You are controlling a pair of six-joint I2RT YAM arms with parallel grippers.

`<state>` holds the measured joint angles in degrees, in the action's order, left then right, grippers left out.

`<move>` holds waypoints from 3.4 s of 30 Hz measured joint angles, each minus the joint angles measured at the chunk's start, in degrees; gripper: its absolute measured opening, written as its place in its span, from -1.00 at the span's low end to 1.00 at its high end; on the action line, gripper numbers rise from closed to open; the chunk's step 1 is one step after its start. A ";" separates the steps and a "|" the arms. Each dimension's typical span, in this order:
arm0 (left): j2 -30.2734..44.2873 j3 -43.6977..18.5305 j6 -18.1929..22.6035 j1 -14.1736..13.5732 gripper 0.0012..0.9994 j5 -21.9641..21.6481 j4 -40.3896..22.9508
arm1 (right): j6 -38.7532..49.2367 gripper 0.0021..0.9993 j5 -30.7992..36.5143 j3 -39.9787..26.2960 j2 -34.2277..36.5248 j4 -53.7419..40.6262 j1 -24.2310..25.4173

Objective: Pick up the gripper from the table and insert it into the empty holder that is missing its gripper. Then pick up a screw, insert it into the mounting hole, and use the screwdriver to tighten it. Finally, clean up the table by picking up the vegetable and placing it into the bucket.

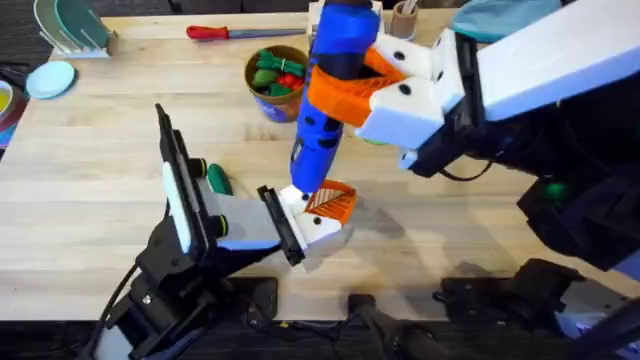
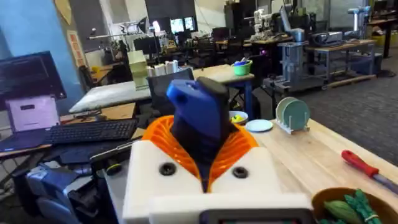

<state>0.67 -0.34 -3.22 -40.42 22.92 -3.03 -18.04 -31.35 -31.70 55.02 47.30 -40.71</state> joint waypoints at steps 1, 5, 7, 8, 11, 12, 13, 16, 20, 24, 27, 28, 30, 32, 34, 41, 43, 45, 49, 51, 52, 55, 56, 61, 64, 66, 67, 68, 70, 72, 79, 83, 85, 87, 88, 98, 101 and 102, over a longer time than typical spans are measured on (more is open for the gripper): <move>0.01 0.00 0.00 0.00 -0.99 0.01 0.00 | 0.01 -0.96 0.00 0.00 0.00 -0.27 0.01; 0.01 0.00 0.00 0.00 -0.99 0.01 0.00 | 0.01 -0.96 0.00 0.00 0.00 -0.80 0.02; 0.01 0.00 0.00 0.00 -0.99 0.01 0.00 | -0.01 -0.96 -0.04 0.00 0.00 -0.77 0.17; 0.01 0.00 0.00 0.00 -0.99 0.01 0.00 | 0.01 -0.96 -0.23 0.00 0.00 -0.77 0.34; 0.01 0.00 0.00 0.00 -0.99 0.00 0.00 | -0.16 -0.96 -0.92 0.00 0.00 -0.77 1.03; 0.01 0.00 0.00 0.00 -0.99 -0.01 0.00 | -0.27 -0.96 -1.07 0.02 0.00 -0.77 1.22; -0.01 0.00 0.00 0.00 -0.99 -0.01 0.00 | -0.42 -0.96 -1.08 0.02 0.00 -0.82 1.31; 0.01 0.00 0.00 0.00 -0.99 0.01 0.00 | -0.76 -0.96 -1.31 0.00 0.00 -0.91 1.36; 0.01 0.00 0.00 0.00 -0.99 0.00 0.00 | -1.25 -0.96 -1.36 0.02 0.00 -1.05 1.36; 0.00 0.00 0.00 0.00 -0.99 0.00 0.00 | -1.72 -0.96 -1.49 0.00 0.00 -1.06 1.36; 0.01 0.00 0.00 0.00 -0.99 0.01 0.00 | -2.59 -0.96 -1.51 0.02 0.00 -1.06 1.36; 0.01 0.00 0.00 0.00 -0.99 0.01 0.00 | -2.74 -0.96 -1.51 0.02 0.00 -1.06 1.36; -0.01 0.00 0.00 0.00 -0.99 0.01 0.00 | -3.00 -0.96 -1.51 0.00 0.00 -1.06 1.36; 0.01 0.00 0.00 0.00 -0.99 0.01 0.00 | -3.05 -0.96 -1.51 0.00 0.00 -1.06 1.36; 0.01 0.00 0.00 0.00 -0.99 0.00 0.00 | -3.16 -0.96 -1.51 0.00 0.00 -1.06 1.36; 0.01 0.00 0.00 0.00 -0.99 0.01 0.00 | -3.15 -0.96 -1.46 0.00 0.59 -1.04 1.36; 0.01 0.00 0.00 0.00 -0.99 -0.01 0.00 | -3.15 -0.96 -1.46 0.00 0.85 -1.04 1.36; 0.01 0.00 0.00 0.00 -0.99 0.01 -0.01 | -3.15 -0.96 -1.46 0.01 0.87 -0.99 1.36; 0.01 0.00 0.00 0.00 -0.99 -0.01 0.00 | -3.15 -0.96 -1.46 0.00 0.87 -0.45 1.38; 0.01 0.00 0.00 0.00 -0.99 -0.01 0.00 | -3.09 -0.96 -1.48 0.01 0.87 0.60 1.36; 0.01 0.00 0.00 0.00 -0.99 -0.01 0.00 | -3.11 -0.96 -1.46 0.00 0.87 1.00 1.38; 0.00 0.00 0.00 0.00 -0.99 -0.01 0.00 | -3.09 -0.96 -1.49 0.00 0.87 1.13 1.37; 0.01 0.00 0.00 0.00 -0.99 -0.01 0.00 | -3.09 -0.96 -1.49 0.00 0.87 1.13 1.36; 0.01 0.00 -0.01 0.00 -0.99 -0.01 0.00 | -3.00 -0.96 -1.49 0.01 0.87 0.44 1.38; 0.01 0.00 -0.01 0.00 -0.99 0.00 -0.01 | -2.98 -0.96 -1.44 0.01 0.87 -0.51 1.38; 0.01 0.00 0.00 0.00 -0.99 -0.01 0.00 | -2.73 -0.96 -1.46 0.00 0.87 -0.76 1.38; 0.01 0.00 -0.01 0.00 -0.99 -0.01 -0.01 | -2.53 -0.96 -1.46 0.01 0.87 -0.93 1.38; 0.01 0.00 0.00 0.00 -0.99 -0.01 -0.02 | -2.29 -0.96 -1.46 0.00 0.87 -0.98 1.38; 0.01 0.00 -0.01 0.00 -0.99 -0.03 0.00 | -1.87 -0.96 -1.47 0.01 0.87 -0.95 1.36; 0.01 0.00 0.00 0.00 -0.99 -0.03 0.00 | -1.65 -0.96 -1.49 0.02 0.87 -0.97 1.36; 0.01 0.00 0.00 0.00 -0.99 -0.01 0.00 | -1.44 -0.96 -1.46 0.02 0.87 1.76 1.40; 0.01 0.00 0.00 0.00 -0.99 -0.01 0.00 | -1.43 -0.96 -1.46 0.00 0.87 1.91 1.40; 0.00 0.00 0.00 0.00 -0.99 -0.01 0.00 | -1.45 -0.96 -1.46 0.02 0.87 1.91 1.45; 0.01 0.00 0.00 0.00 -0.99 -0.01 0.00 | -1.45 -0.96 -1.49 0.02 0.86 1.91 1.66; 0.01 0.00 0.00 0.00 -0.99 -0.01 0.00 | -1.45 -0.96 -1.49 0.02 0.87 1.91 1.81; 0.01 0.00 0.00 0.00 -0.99 -0.01 0.00 | -1.87 -0.96 -1.51 0.00 0.87 0.23 2.27; 0.00 0.00 0.00 0.00 -0.99 -0.01 0.00 | -2.76 -0.96 -1.49 0.00 0.87 0.25 2.27; 0.01 0.00 0.00 0.00 -0.99 -0.01 0.00 | -3.00 -0.96 -1.49 0.02 0.87 0.25 2.27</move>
<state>0.69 -0.34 -3.22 -40.42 22.92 -3.03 -21.04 -32.84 -31.68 55.90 47.55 -38.44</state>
